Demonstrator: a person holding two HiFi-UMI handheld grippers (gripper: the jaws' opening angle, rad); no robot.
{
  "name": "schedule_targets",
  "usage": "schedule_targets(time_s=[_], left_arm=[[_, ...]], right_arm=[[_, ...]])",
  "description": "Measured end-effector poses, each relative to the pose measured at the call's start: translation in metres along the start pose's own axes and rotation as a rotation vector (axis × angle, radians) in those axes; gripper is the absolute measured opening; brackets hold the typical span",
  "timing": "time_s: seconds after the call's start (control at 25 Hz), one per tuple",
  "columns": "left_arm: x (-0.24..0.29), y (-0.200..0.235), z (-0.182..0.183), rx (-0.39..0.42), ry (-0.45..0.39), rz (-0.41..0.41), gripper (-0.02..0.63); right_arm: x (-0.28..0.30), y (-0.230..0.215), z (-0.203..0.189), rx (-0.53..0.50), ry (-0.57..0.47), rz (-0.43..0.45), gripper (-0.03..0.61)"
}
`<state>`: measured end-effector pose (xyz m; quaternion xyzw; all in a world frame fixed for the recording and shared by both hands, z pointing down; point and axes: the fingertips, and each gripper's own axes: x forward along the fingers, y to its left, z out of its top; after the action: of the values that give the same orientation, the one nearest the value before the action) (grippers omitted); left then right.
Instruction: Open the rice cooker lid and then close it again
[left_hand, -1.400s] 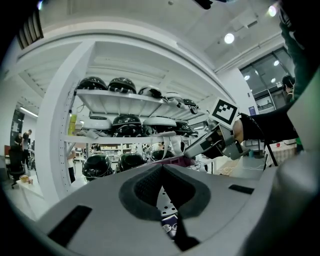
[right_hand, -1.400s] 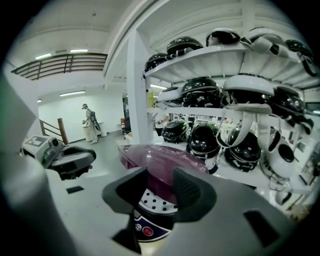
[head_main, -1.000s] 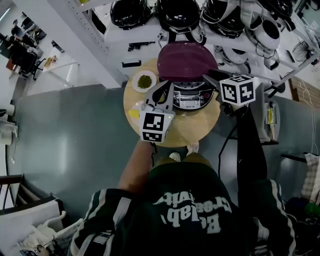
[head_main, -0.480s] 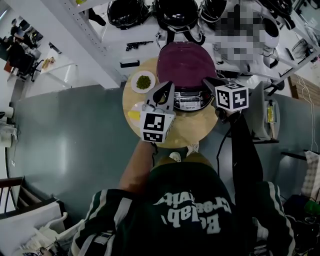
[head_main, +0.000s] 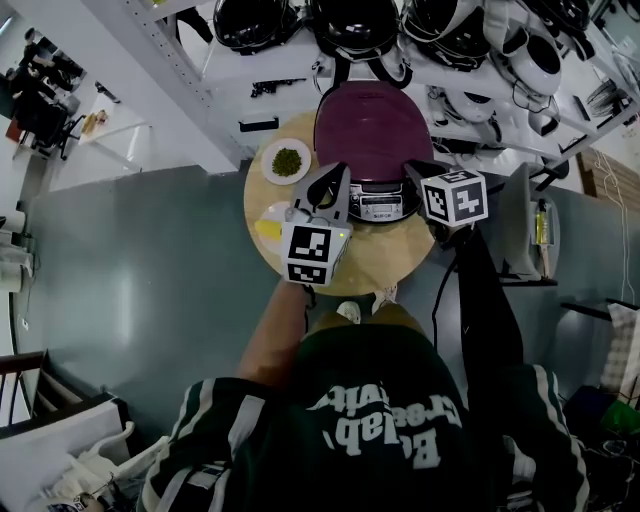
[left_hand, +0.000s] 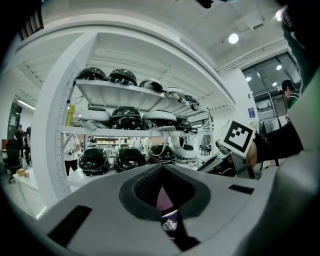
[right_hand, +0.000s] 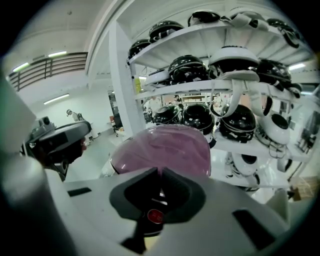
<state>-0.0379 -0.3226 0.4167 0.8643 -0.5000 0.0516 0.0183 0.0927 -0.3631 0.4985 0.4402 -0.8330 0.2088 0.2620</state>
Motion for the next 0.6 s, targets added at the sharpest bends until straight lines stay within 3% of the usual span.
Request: schedule_targets(time_s=[0.32, 0.6], left_arm=[[0.0035, -0.0004, -0.0033, -0.004, 0.009, 0.001, 0.000], [0.0054, -0.0008, -0.0078, -0.009, 0.018, 0.001, 0.000]], right_arm=[[0.0038, 0.0002, -0.0044, -0.020, 0.046, -0.021, 0.031], [0.0112, 0.0032, -0.0091, -0.103, 0.172, -0.053, 0.030]])
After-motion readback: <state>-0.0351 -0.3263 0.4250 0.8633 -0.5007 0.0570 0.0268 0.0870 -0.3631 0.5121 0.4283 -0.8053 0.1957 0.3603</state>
